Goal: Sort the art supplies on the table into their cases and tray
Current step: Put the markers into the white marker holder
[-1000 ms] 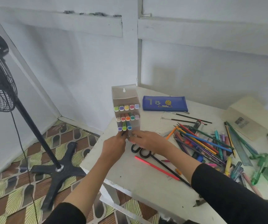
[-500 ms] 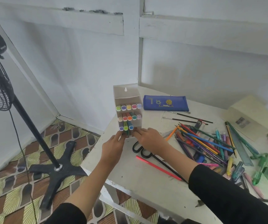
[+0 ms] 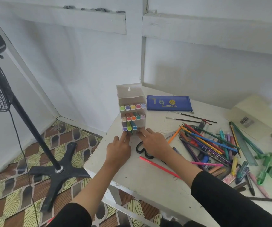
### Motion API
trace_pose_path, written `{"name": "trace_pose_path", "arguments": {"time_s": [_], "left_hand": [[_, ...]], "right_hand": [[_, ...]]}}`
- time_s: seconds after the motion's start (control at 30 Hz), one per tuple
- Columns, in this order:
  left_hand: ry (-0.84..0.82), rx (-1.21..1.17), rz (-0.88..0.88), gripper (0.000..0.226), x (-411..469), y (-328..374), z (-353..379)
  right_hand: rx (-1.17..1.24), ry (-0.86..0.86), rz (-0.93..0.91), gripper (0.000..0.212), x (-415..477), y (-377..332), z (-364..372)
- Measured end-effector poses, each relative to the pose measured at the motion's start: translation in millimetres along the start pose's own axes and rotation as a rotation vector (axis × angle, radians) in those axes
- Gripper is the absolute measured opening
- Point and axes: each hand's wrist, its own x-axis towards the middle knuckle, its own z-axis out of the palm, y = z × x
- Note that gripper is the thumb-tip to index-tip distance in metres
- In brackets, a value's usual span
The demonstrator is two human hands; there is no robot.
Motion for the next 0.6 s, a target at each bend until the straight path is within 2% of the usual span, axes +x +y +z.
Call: {"name": "trace_pose_path", "arguments": {"time_s": [0.17, 0.33, 0.47, 0.6], "left_hand": [[-0.032, -0.004, -0.061, 0.055, 8, -4, 4], [-0.020, -0.025, -0.040, 0.054, 13, -8, 3], [0.164, -0.143, 0.113, 0.053, 1, -13, 6], [0.351, -0.286, 0.237, 0.038, -4, 4, 6]], "right_hand": [[0.016, -0.040, 0.039, 0.055, 0, 0, 1], [0.025, -0.052, 0.063, 0.051, 4, -2, -1], [0.001, 0.074, 0.071, 0.049, -2, 0, -5], [0.193, 0.288, 0.209, 0.027, -26, 8, -14]]}}
